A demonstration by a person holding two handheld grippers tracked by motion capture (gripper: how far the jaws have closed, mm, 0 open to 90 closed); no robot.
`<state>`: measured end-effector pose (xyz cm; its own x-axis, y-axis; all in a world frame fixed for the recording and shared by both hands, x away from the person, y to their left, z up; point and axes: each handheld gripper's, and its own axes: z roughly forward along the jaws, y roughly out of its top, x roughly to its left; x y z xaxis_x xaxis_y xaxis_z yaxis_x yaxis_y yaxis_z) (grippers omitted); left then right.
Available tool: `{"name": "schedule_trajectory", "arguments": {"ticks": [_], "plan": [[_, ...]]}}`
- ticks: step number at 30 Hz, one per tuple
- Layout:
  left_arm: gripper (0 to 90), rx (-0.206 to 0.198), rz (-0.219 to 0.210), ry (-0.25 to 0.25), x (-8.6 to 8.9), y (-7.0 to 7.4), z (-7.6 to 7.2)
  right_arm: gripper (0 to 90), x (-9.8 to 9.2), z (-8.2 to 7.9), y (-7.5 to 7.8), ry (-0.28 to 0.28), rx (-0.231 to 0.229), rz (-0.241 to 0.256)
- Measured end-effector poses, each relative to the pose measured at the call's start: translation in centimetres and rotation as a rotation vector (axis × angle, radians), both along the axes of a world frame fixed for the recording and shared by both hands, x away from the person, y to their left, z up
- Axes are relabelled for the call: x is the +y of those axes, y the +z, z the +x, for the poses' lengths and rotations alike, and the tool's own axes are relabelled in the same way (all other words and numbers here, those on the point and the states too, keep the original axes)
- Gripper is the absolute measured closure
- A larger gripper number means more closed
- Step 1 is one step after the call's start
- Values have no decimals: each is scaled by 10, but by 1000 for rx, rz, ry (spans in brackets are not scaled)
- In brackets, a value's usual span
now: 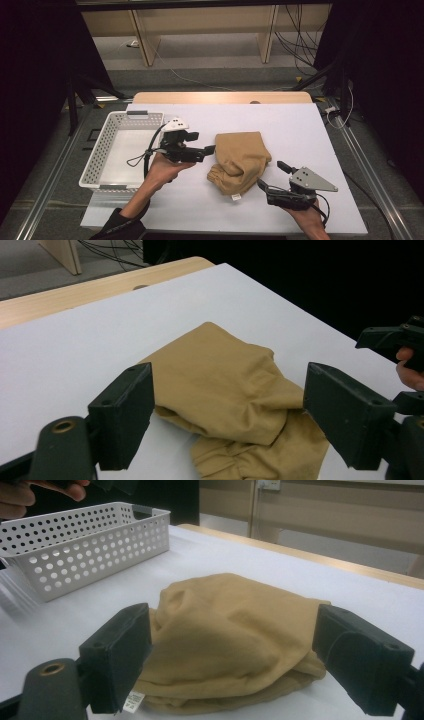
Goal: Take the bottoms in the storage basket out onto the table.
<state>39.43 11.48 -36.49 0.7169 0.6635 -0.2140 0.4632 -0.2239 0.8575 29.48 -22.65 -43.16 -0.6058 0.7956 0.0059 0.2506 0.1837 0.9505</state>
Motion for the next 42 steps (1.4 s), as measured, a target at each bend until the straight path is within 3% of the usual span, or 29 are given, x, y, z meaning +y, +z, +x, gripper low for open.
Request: {"name": "schedule_trajectory", "arguments": {"ticks": [5,11,42], "plan": [[196,11,-14,64,24,1,1,168,0,0,0,-3,-1,3],[190,7,-22,107,42,4,-1,167,0,0,0,-4,1,3],[184,7,-5,267,103,3,-6,167,0,0,0,-2,0,2]]}}
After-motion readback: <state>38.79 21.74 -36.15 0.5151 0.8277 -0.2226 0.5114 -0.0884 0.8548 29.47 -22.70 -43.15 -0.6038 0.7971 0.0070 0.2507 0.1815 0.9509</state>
